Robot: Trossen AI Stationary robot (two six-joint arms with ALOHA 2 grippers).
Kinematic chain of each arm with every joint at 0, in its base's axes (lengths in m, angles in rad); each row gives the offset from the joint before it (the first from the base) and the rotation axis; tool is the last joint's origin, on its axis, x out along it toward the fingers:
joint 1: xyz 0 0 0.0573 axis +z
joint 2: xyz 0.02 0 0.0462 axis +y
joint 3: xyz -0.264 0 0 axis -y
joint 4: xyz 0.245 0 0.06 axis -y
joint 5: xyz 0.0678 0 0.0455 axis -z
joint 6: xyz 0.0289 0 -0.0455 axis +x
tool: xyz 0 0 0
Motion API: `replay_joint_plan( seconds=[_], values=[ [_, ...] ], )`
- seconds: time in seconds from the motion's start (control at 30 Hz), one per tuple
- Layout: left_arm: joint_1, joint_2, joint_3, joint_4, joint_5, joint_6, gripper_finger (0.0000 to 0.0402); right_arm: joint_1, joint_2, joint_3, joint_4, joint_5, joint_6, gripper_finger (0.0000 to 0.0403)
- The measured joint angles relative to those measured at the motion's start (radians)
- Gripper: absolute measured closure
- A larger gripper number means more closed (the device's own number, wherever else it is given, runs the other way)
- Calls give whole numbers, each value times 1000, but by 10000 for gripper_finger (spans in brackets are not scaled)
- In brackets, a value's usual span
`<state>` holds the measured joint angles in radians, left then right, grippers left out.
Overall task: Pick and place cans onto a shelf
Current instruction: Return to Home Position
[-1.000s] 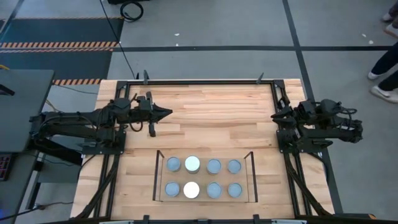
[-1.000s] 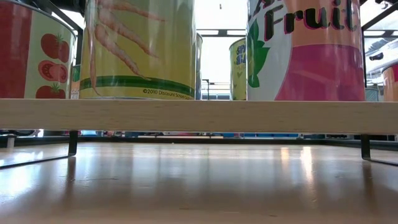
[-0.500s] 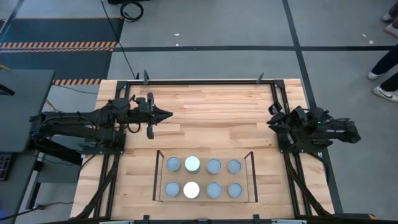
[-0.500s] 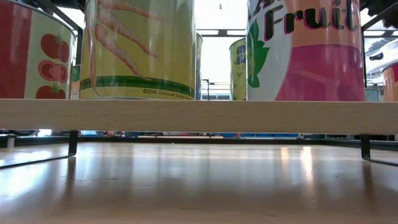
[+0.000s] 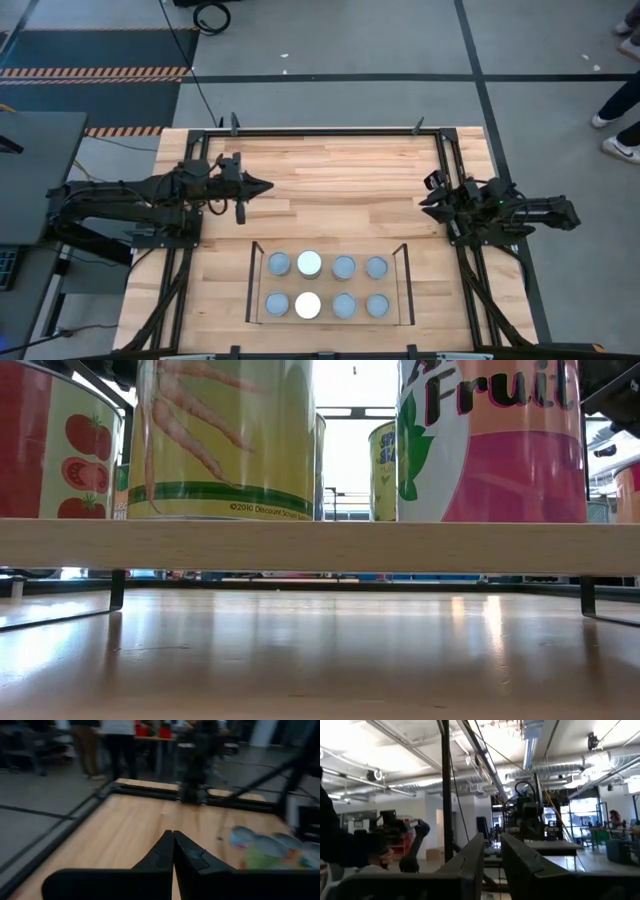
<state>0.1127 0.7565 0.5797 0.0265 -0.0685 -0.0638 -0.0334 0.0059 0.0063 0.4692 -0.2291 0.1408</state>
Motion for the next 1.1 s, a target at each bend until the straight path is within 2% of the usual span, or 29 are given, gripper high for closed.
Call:
replay_joint_plan(
  seconds=[0.1,0.33,0.53,0.8,0.93,1.03,1.1],
  values=[
    [1,-52,-52,46,-54,-3,390,0,0,0,-31,0,-3,330],
    [-16,-216,-264,262,-55,-34,390,0,0,0,-37,0,-3,330],
    [-17,-375,-333,200,-92,-30,390,0,0,0,-38,0,-3,330],
    [-17,-607,-342,-27,-96,-29,390,0,0,0,-38,0,-5,330],
    [-17,-687,-399,26,-96,26,390,0,0,0,-38,0,-5,330],
    [-17,-743,-488,122,-28,72,390,0,0,0,-38,0,-5,330],
    [-17,-755,-541,145,-17,62,390,0,0,0,-37,0,-5,330]
  ],
)
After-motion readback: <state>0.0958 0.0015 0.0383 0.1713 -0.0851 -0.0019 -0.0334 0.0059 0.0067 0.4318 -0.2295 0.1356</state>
